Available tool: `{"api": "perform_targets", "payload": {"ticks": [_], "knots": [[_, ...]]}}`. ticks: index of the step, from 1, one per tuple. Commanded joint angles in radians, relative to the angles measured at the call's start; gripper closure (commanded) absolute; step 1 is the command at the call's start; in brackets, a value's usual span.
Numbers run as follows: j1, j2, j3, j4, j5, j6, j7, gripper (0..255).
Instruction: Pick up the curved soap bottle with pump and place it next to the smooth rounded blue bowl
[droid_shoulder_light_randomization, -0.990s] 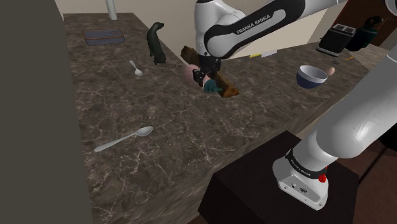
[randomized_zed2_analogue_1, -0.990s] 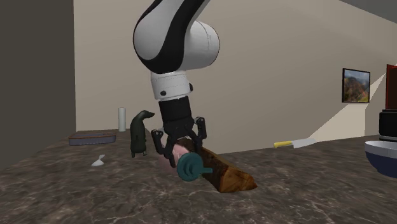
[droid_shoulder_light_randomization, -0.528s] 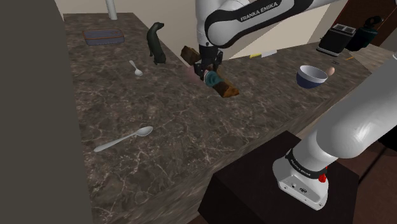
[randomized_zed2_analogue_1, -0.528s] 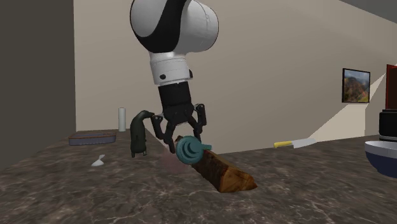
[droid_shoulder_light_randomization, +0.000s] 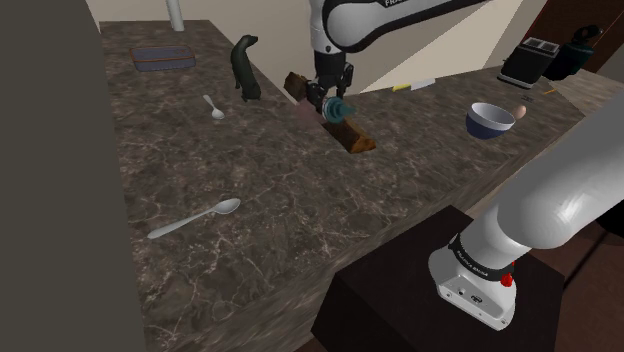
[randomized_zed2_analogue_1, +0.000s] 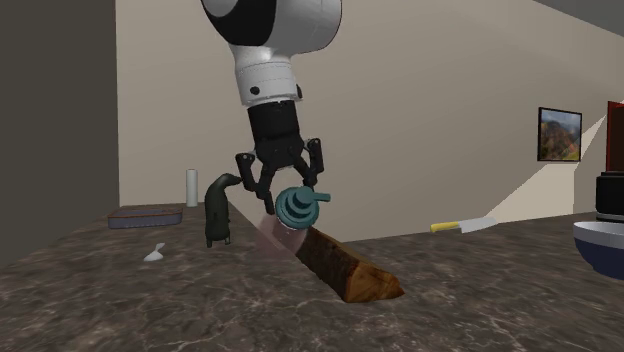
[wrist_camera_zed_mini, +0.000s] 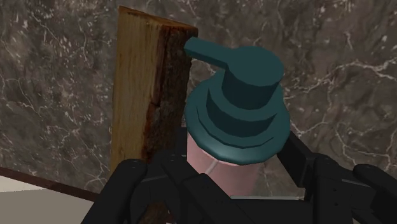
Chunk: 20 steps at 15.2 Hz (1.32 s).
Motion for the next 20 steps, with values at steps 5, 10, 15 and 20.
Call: {"api": "perform_targets", "payload": {"ticks": [5,10,15,20], "knots": [[0.000,-0.025,-0.001,0.055,0.012,-0.076,-0.022,255],[0.001,-0.036,-0.002,0.109,0.019,-0.140,-0.037,255],[-0.031,-0.074,-0.045,0.080,0.017,-0.132,-0.112,255],[-0.083,-0.112,-0.119,0.032,0.005,-0.096,-0.230,255]]}}
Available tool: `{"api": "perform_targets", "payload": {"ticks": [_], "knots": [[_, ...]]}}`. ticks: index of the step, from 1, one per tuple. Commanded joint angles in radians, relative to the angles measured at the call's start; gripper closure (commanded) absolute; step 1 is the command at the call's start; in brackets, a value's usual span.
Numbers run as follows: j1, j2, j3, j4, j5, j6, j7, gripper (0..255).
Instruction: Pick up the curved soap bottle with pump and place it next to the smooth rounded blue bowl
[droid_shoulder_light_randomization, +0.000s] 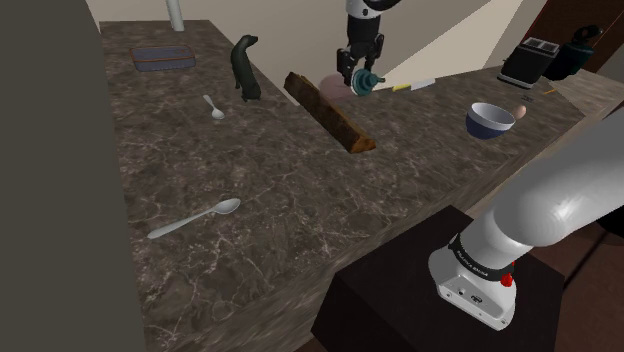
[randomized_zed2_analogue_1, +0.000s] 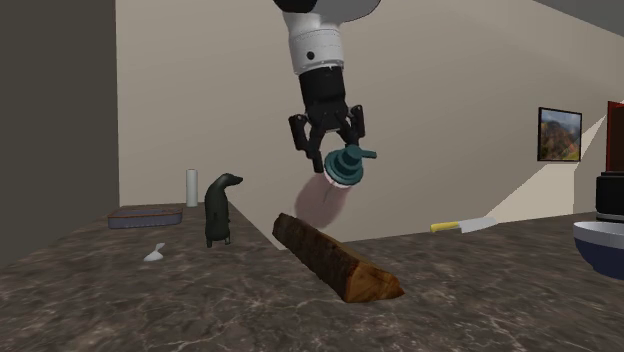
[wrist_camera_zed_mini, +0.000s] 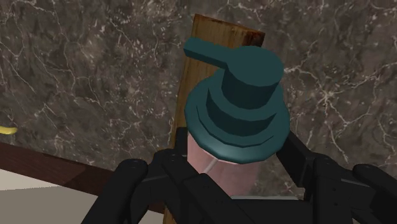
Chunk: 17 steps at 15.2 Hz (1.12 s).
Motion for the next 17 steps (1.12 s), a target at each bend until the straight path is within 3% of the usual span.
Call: {"api": "perform_targets", "payload": {"ticks": [1,9,17], "knots": [[-0.025,-0.014,-0.035,-0.020,-0.007,0.019,-0.056,255],[-0.108,-0.013,-0.157,-0.028,-0.030,0.071,-0.244,255],[-0.190,0.053,-0.274,0.036,-0.033,0.116,-0.437,255]]}}
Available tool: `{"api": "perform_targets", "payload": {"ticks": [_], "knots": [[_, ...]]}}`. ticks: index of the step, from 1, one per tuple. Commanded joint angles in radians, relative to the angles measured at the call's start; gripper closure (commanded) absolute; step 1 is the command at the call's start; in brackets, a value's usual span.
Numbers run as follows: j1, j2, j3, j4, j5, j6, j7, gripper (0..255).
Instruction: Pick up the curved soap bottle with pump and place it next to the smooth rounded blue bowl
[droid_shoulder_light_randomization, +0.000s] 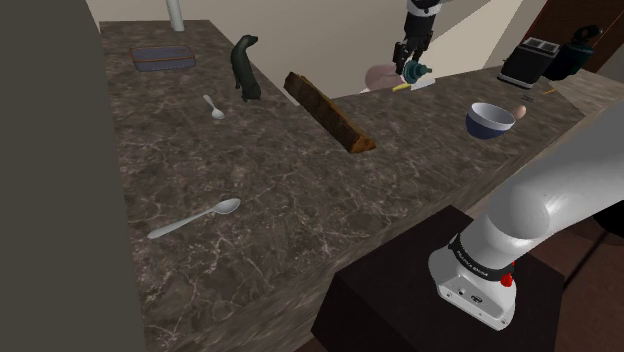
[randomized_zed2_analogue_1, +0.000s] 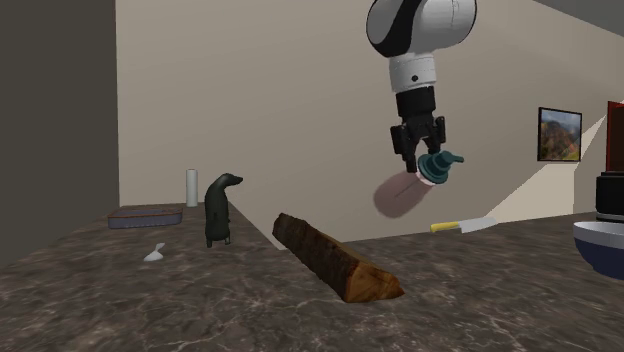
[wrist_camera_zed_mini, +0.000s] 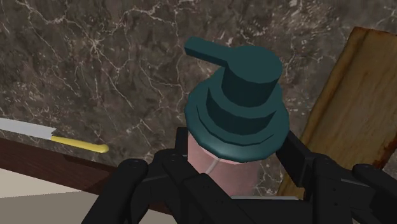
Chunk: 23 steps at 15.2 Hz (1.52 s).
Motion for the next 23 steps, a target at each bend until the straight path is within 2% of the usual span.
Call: {"api": "perform_targets", "payload": {"ticks": [1,7,12,23], "knots": [[-0.022,0.026,-0.031,0.031,0.004,0.008,-0.055,255],[-0.083,0.123,-0.110,0.134,0.035,0.030,-0.207,255],[-0.146,0.239,-0.169,0.267,0.090,0.034,-0.347,255],[-0.150,0.270,-0.170,0.156,0.088,0.174,-0.329,255]]}}
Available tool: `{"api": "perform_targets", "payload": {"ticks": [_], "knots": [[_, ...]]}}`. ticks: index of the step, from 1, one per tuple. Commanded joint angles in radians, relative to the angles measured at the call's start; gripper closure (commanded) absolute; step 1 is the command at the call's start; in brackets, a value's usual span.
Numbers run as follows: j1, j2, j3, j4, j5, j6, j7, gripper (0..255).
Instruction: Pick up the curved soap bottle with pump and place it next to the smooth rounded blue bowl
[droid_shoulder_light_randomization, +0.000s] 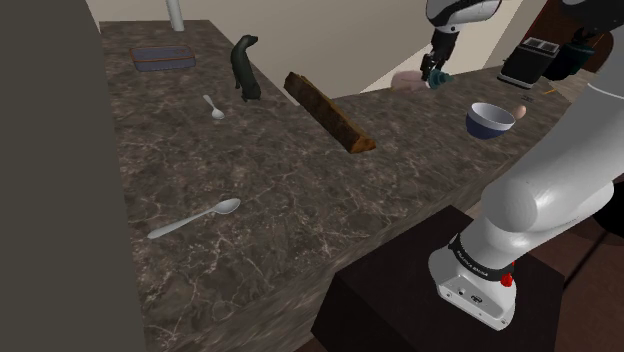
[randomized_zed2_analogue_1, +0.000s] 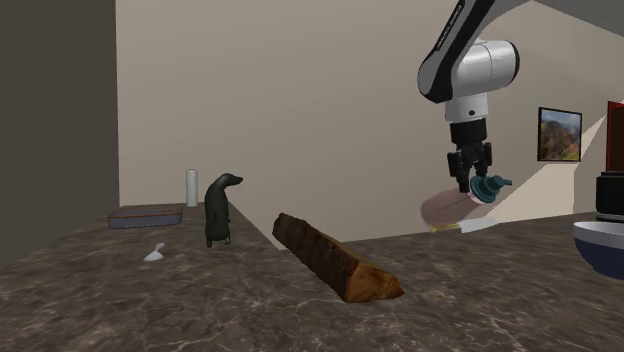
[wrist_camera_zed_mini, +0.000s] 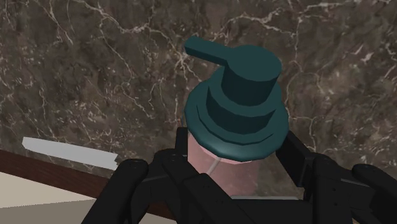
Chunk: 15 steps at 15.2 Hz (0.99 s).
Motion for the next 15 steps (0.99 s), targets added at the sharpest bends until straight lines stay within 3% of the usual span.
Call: {"api": "perform_targets", "payload": {"ticks": [1,15], "knots": [[-0.002,0.011,-0.001,-0.015,0.002,0.027,0.001,255],[-0.009,0.088,-0.001,-0.114,0.009,0.200,0.017,255]]}}
